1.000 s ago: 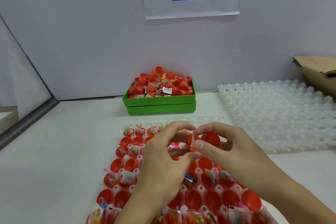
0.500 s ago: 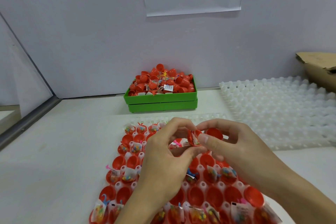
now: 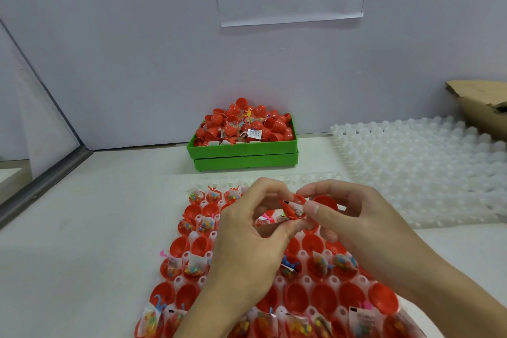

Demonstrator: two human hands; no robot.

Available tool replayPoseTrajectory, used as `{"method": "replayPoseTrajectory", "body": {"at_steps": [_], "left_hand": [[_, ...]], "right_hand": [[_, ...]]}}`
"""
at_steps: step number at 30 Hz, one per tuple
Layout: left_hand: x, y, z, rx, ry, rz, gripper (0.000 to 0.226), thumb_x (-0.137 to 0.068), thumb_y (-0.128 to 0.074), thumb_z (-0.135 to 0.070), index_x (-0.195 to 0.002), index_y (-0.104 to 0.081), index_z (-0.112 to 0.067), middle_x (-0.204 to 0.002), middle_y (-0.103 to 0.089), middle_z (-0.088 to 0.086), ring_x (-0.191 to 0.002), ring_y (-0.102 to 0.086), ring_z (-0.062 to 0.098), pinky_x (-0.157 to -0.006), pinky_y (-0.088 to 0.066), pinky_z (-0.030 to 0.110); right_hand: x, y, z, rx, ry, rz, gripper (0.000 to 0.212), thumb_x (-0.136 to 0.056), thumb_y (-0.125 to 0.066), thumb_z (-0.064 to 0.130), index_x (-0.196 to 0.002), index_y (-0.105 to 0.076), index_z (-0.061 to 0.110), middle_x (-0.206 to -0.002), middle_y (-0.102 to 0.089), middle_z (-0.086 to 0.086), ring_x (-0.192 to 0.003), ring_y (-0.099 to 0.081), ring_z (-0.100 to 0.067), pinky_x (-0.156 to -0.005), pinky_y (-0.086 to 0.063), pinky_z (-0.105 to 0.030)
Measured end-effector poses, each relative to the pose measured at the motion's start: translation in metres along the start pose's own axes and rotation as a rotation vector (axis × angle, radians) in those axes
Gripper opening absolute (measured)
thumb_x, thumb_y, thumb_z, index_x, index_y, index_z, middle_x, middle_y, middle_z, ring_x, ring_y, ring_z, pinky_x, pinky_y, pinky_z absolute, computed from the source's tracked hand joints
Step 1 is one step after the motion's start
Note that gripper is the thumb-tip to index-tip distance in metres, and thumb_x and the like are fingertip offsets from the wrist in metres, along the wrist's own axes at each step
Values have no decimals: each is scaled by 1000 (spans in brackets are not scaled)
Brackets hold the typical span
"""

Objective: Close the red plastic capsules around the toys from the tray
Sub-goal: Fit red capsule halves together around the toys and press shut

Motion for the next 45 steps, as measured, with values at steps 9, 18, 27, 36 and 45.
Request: {"method": "replayPoseTrajectory", "body": {"at_steps": [9,18,27,36,45], "left_hand": [[0,0,-2,-25,-8,-4,37,-78,-76,7,-85,-61,-26,-89,-68,-7,-91,-70,7,-70,-57,16],[1,-2,2,-5,19,8,41,-78,-75,8,-97,-63,-27,-90,-70,-6,-91,-71,11,-73,-59,21],[2,0,4,-72,2,-8,29,-79,-78,-2,-83,-59,-23,-86,-69,-5,-91,-70,11,-70,-58,22],[1,4,3,-124,-14,-73,29,-75,-82,-9,-86,-63,-28,-85,-68,-14,-89,-68,3,-68,-54,11],[1,0,1,-294,-125,-65,33,-78,-79,-14,-92,-56,-34,-96,-68,-18,-90,-68,-2,-72,-55,11]], "right_hand": [[-1,0,-2,11,-14,-3,12,-85,-70,27,-95,-76,27,-72,-70,2,-56,-57,-6,-56,-45,-14],[0,0,6,72,23,-52,5,-83,-72,23,-83,-77,26,-66,-71,5,-51,-60,-1,-55,-43,-8],[-1,2,4,83,23,-72,6,-83,-71,26,-83,-77,25,-67,-70,8,-52,-60,0,-55,-42,-7],[-2,12,2,19,6,44,21,-82,-76,15,-98,-77,28,-91,-73,5,-72,-70,-9,-65,-51,-16],[1,13,12,245,105,-56,29,-71,-84,5,-92,-75,23,-84,-75,0,-75,-72,-26,-73,-60,-44]]}}
Point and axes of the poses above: each hand's wrist, its own x-axis away from the middle knuckle, its own y-axis out of the back of the hand, z = x × y, the point moved 3 cm from there along -x, towards the middle knuckle
